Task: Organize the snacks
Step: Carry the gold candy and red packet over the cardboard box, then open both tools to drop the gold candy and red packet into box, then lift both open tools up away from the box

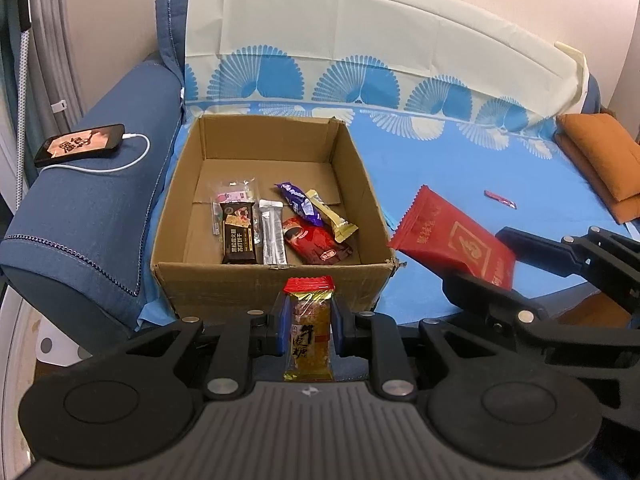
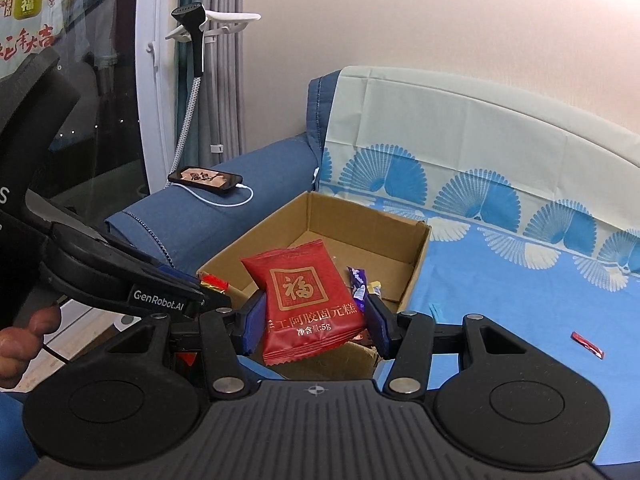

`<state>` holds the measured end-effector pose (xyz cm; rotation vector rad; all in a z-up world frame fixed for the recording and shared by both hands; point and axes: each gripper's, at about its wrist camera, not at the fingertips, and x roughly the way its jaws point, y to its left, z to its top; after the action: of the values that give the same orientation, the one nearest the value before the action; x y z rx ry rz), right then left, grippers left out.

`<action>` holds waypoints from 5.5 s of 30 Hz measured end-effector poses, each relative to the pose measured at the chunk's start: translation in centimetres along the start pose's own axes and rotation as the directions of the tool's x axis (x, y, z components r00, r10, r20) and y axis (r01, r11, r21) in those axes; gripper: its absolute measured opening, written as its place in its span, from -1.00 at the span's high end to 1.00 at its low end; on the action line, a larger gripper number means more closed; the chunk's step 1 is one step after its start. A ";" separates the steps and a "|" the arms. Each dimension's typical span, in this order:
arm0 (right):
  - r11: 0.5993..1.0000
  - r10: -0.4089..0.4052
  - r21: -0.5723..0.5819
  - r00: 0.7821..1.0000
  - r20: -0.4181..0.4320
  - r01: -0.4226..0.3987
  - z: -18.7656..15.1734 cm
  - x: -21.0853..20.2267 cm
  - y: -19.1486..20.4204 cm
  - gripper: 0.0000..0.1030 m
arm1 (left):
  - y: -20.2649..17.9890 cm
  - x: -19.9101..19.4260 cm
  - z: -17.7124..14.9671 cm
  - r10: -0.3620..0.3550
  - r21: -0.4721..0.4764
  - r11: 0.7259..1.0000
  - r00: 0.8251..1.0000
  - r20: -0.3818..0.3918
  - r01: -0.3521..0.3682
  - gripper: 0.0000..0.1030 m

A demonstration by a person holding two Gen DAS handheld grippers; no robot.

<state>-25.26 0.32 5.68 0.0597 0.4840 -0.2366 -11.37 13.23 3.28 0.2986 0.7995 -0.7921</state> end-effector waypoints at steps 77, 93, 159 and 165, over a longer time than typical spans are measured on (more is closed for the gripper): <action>0.995 -0.029 0.089 0.975 -0.218 0.050 3.9 22.2 -6.6 -0.08 | 7.1 19.7 13.8 0.089 -0.076 0.992 0.990 -0.111 -0.098 0.55; 0.995 -0.024 0.089 0.967 -0.255 0.049 3.5 25.9 -7.0 -0.08 | 8.1 23.7 13.8 0.117 -0.062 0.990 0.978 -0.172 -0.130 0.55; 0.990 -0.128 0.051 0.992 0.002 0.128 0.4 2.5 0.5 -0.99 | 0.3 0.7 2.3 0.284 -0.076 0.957 0.957 0.060 -0.279 -0.99; 0.991 -0.131 0.042 0.991 0.011 0.130 0.5 2.1 0.8 -0.99 | 0.4 0.2 2.1 0.287 -0.080 0.956 0.955 0.067 -0.282 -0.99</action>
<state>-23.04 0.62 5.15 0.0664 0.4700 -0.3749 -9.85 12.33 4.58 0.3102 0.6897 -0.5005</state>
